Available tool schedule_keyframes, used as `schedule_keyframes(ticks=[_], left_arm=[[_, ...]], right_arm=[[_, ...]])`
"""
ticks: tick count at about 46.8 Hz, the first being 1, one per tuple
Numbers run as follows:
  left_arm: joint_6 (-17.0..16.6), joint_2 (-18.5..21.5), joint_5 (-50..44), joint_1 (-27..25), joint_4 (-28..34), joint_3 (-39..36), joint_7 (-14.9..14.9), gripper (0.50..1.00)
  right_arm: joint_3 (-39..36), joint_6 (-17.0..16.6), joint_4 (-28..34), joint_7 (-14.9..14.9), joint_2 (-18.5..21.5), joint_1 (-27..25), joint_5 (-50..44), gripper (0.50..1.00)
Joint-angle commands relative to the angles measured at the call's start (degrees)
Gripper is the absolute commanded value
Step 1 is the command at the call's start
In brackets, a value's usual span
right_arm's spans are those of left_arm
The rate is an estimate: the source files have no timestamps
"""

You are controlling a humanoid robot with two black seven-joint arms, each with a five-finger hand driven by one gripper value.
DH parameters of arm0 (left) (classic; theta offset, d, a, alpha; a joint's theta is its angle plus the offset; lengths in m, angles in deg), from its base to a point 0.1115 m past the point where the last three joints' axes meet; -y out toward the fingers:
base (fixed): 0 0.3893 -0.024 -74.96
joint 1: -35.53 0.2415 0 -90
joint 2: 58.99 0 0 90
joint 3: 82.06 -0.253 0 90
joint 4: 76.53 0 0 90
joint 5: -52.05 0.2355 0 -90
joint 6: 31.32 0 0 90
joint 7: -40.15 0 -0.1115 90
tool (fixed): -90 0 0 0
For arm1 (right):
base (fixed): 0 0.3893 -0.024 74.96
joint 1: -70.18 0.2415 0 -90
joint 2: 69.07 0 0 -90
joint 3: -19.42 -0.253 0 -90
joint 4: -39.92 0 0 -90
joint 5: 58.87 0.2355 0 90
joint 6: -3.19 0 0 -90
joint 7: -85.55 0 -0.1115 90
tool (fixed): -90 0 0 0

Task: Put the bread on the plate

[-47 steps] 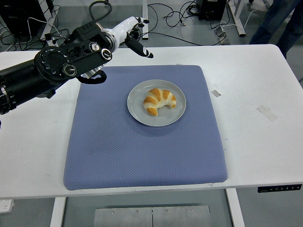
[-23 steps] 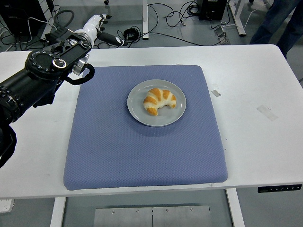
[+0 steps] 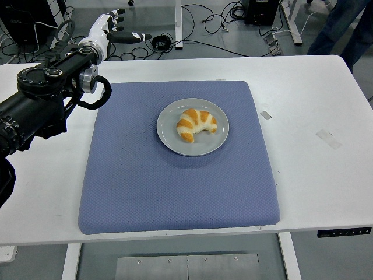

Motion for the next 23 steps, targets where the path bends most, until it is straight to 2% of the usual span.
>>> schedule_keyframes(ticks=[1,5,13,17,23], left_arm=[[1.69,0.66,-1.84,0.11,-1.34,1.24,0.71,0.978],[4.15,1.28,-3.95,1.16,-2.57,4.23,2.73,0.978],[6.09,2.16,-5.36,3.97,-3.89,11.7,6.42,0.978],[7.49,3.39,-5.8,5.64,-3.98,15.04,7.12,0.978],[9.08,3.3,-6.07,6.43,-4.07,16.01,7.65,0.978]], right_arm=[[0.05,0.0,-0.09,0.0,0.0,-0.04,0.0,1.0],[-0.03,0.0,0.0,0.0,0.0,0.04,0.0,1.0],[-0.03,0.0,-0.01,0.0,0.0,0.04,0.0,1.0],[-0.03,0.0,0.0,0.0,0.0,0.04,0.0,1.0],[0.05,0.0,0.0,0.0,0.0,0.04,0.0,1.0]])
